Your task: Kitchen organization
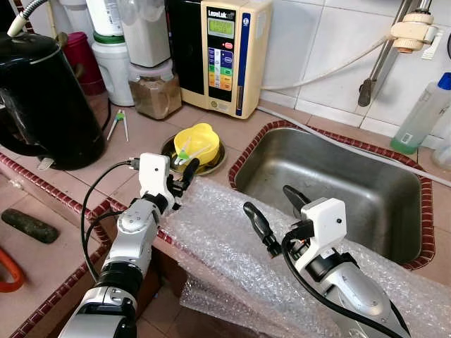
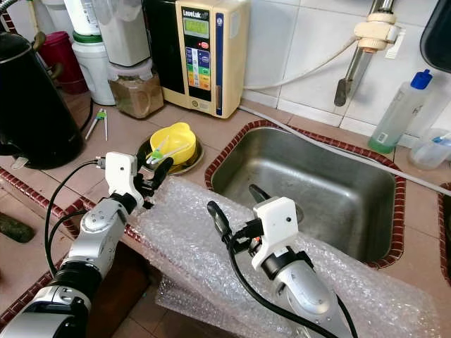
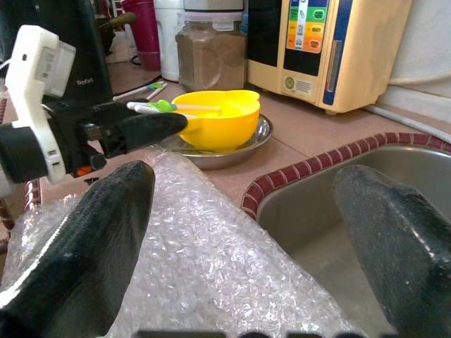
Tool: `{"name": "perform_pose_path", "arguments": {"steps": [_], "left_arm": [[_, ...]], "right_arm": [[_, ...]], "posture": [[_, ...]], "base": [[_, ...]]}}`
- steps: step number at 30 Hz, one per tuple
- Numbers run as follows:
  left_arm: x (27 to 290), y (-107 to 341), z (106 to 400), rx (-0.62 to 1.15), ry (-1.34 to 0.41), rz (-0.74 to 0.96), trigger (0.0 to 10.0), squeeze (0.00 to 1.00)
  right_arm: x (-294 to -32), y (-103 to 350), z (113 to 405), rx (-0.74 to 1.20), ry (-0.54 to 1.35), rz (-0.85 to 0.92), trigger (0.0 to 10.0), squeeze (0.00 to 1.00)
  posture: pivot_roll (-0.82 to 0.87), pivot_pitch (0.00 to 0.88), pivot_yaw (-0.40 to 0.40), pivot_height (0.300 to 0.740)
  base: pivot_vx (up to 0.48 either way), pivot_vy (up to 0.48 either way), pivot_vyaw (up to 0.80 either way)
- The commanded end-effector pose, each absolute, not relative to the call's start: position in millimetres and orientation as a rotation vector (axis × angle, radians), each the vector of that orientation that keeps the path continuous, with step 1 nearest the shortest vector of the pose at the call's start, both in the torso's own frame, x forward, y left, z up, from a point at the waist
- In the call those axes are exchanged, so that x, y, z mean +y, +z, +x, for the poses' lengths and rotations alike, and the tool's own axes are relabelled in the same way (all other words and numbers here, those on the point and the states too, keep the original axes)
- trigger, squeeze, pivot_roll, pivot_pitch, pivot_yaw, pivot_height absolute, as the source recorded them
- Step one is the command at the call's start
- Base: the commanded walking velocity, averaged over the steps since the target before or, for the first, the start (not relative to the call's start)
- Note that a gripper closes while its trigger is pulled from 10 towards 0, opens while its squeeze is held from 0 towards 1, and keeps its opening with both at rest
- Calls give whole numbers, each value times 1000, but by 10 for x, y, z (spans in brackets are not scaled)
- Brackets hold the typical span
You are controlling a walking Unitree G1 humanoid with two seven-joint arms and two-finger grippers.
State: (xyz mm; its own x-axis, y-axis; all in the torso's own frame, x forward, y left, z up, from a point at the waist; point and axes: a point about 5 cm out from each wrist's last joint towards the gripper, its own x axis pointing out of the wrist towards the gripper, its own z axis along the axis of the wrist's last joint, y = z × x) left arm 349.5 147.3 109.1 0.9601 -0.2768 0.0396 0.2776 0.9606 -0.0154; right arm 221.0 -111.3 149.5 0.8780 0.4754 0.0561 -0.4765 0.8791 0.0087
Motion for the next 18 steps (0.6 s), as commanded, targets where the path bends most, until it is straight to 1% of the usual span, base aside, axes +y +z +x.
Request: {"name": "perform_pose_path", "arguments": {"steps": [1,3,7,8,14,15,16,17,18], "left_arm": [[1526,1152,3483,-75,-258,-8,10000,0],[1532,1170,3449,-95,-266,-3,10000,0],[1561,1209,3259,-145,-275,17,10000,0],[1566,1218,3155,-158,-285,21,10000,0],[1597,1203,2985,-154,-282,28,10000,0],[1620,1229,2924,-161,-276,27,10000,216],[1636,1256,2881,-168,-270,24,10000,529],[1636,1256,2881,-168,-270,24,10000,529],[1668,1327,2762,-189,-277,15,10000,1000]], "right_arm": [[-1113,1555,2194,-75,495,24,10000,0],[-1122,1561,2193,-78,489,25,10000,0],[-1143,1565,2188,-82,480,29,10000,0],[-1142,1566,2187,-82,485,30,10000,0],[-1121,1568,2203,-84,504,30,10000,0],[-1123,1579,2214,-89,506,28,10000,0],[-1127,1587,2220,-93,506,25,10000,0],[-1127,1587,2220,-93,506,25,10000,0],[-1155,1609,2235,-104,493,22,10000,0]], "posture": [[-105,11,33,740],[-101,13,35,740],[-91,17,35,740],[-83,20,32,740],[-58,22,19,740],[-43,24,12,740],[-43,24,12,740],[-43,24,12,740],[-35,26,11,740]], "base": [[0,0,0],[0,0,0],[0,0,0],[0,0,0],[0,0,0],[0,0,0],[0,0,0],[0,0,0],[0,0,0]]}}
